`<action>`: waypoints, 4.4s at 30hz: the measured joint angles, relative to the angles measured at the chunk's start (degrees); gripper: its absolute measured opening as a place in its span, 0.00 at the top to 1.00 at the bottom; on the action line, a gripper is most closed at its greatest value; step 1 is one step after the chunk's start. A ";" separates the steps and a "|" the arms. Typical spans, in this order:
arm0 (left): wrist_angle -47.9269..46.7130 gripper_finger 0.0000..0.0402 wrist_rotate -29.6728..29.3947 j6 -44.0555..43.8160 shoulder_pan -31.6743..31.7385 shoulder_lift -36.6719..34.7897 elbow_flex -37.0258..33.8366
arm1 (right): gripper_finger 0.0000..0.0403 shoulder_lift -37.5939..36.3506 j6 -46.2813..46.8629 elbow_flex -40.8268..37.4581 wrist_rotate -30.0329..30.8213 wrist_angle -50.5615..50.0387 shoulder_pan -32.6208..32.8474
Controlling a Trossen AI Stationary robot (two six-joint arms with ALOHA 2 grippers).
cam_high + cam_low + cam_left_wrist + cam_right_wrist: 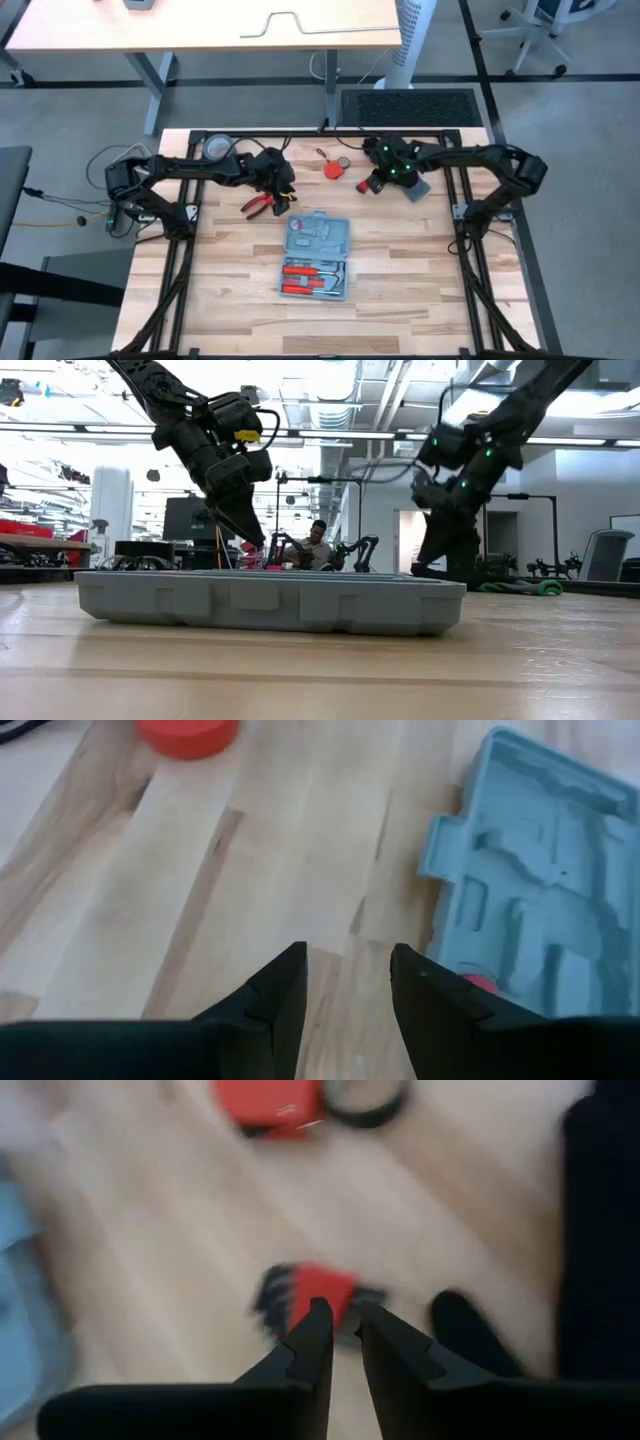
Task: Prefit tool cases
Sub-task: Put the orange hex key set into the gray prefit tool case
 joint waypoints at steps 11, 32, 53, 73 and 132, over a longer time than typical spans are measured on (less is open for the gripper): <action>11.66 0.72 -0.21 -3.98 -2.50 0.00 0.00 | 0.98 6.48 4.02 0.36 -1.46 1.59 0.85; 16.51 1.00 7.46 -3.65 0.24 19.02 12.04 | 0.99 5.35 15.71 0.41 -2.39 15.48 8.54; 7.05 1.00 9.27 6.52 1.05 31.12 26.81 | 1.00 8.36 19.58 0.39 2.67 4.77 13.54; 4.44 1.00 9.99 7.35 1.09 30.97 26.79 | 1.00 10.71 20.06 0.35 0.56 17.92 8.84; 9.57 1.00 7.02 -1.87 2.77 12.07 4.28 | 1.00 23.88 17.50 19.12 -3.62 12.02 9.30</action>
